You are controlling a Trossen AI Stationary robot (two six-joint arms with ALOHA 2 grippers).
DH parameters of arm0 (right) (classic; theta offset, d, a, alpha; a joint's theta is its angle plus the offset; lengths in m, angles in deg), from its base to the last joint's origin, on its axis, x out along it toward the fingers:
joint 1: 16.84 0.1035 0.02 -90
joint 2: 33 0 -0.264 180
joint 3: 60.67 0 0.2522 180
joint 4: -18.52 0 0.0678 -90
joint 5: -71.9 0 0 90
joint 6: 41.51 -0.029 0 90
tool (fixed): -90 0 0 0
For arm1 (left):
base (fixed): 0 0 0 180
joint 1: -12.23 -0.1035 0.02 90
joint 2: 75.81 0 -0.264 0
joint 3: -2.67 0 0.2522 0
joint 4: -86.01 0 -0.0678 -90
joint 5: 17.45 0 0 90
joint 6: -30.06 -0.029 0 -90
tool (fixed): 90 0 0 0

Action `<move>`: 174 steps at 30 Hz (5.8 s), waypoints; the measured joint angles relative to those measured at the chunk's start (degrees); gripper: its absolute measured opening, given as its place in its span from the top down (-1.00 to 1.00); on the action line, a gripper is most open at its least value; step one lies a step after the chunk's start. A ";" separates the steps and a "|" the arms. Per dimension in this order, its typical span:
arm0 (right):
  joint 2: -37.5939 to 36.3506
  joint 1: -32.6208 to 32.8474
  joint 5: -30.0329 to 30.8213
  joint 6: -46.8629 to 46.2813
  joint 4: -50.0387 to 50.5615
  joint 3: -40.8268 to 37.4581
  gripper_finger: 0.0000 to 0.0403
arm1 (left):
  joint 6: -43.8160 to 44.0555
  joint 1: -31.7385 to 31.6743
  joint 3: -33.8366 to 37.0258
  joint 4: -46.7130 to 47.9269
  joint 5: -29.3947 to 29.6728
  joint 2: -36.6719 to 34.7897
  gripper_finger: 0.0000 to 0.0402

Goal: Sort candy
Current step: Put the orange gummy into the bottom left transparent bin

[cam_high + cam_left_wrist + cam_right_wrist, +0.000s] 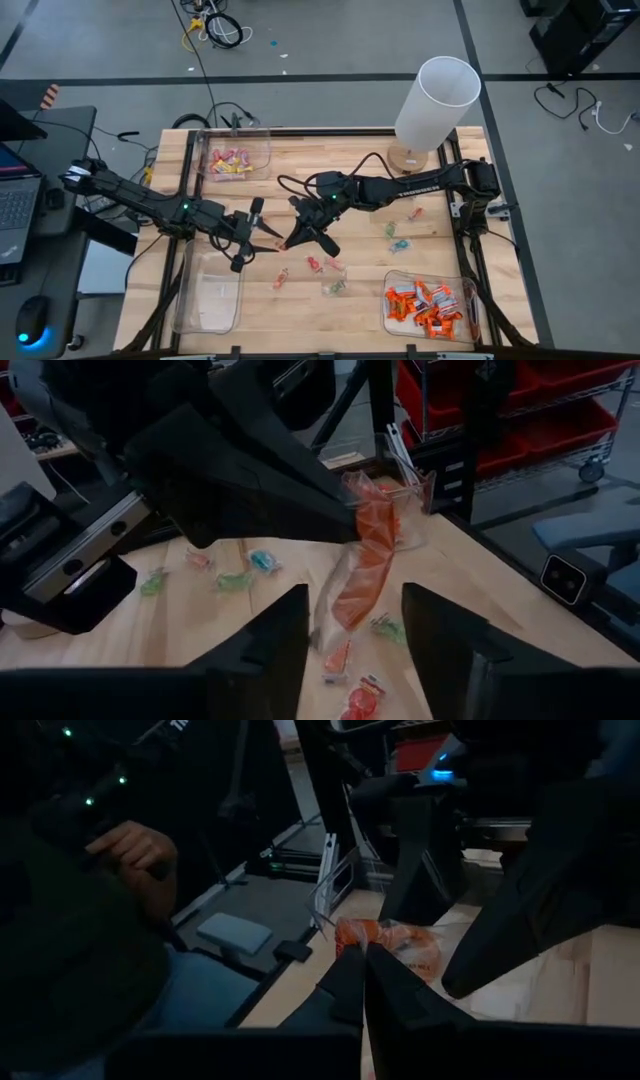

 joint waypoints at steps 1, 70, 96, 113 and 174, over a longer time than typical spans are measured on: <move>0.00 0.00 0.00 0.14 0.02 0.00 1.00 | 0.14 0.00 0.02 -0.02 -0.01 0.01 0.23; -1.07 -5.40 6.03 6.41 23.47 0.02 0.32 | 74.91 14.21 -12.94 64.17 -3.39 -7.92 0.94; -1.07 -3.84 6.89 8.70 20.95 0.02 0.33 | 81.36 19.43 -13.01 73.92 -2.28 -7.81 0.87; -1.07 -0.64 15.43 13.61 21.29 0.02 0.32 | 84.27 19.43 -12.98 78.12 -2.24 -7.00 0.33; 17.65 14.19 41.53 7.39 -0.74 0.11 0.33 | 56.73 19.47 -12.92 55.63 6.11 -3.61 -0.05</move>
